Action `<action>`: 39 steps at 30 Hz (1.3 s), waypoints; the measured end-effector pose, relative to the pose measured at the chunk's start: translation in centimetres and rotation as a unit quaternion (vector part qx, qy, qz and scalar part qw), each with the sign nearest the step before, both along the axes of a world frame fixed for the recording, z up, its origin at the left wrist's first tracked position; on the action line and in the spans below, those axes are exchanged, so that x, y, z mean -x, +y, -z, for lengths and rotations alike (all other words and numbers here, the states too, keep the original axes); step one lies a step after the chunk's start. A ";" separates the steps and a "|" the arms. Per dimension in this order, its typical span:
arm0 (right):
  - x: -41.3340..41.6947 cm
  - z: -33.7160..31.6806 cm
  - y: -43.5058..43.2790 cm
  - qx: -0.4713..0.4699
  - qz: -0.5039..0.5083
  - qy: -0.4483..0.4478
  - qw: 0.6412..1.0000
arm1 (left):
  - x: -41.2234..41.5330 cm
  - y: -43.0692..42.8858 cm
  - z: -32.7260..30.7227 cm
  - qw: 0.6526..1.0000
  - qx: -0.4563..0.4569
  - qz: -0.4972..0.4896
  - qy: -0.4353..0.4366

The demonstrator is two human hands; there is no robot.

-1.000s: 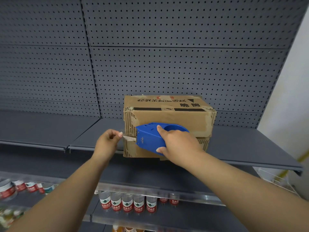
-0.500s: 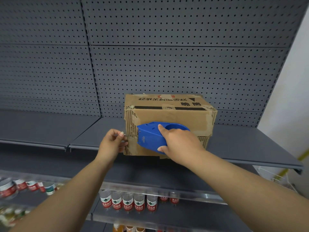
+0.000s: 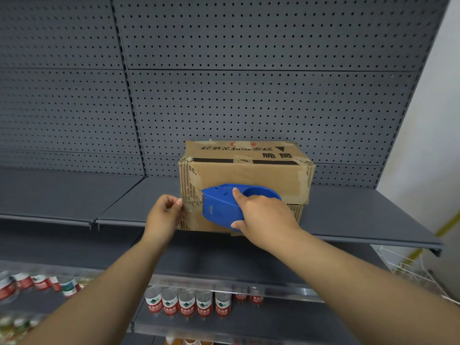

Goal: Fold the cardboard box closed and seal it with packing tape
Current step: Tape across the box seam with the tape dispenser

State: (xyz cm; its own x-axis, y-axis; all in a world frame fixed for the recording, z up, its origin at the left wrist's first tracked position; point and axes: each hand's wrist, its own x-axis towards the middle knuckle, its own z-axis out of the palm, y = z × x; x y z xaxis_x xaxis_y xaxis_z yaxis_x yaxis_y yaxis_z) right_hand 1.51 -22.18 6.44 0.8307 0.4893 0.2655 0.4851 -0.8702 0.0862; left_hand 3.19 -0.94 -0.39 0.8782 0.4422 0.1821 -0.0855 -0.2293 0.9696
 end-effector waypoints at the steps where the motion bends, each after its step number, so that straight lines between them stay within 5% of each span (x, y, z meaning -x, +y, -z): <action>1: -0.1 0.0 0.0 0.000 0.002 0.000 1.000 | -0.1 0.0 0.0 1.000 -0.006 -0.006 0.002; 39: -1.3 -0.4 3.6 0.012 0.043 0.001 0.999 | -4.8 -0.6 0.3 0.989 0.060 -0.138 -0.009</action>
State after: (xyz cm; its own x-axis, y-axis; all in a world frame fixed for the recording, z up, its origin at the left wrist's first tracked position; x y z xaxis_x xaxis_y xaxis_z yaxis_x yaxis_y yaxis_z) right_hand 2.79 -18.61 6.81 0.8701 0.4227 0.2534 0.4091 -0.9062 0.1068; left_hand 8.01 -1.57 -0.74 0.7177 0.6845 0.1277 -0.0522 -0.1301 0.9901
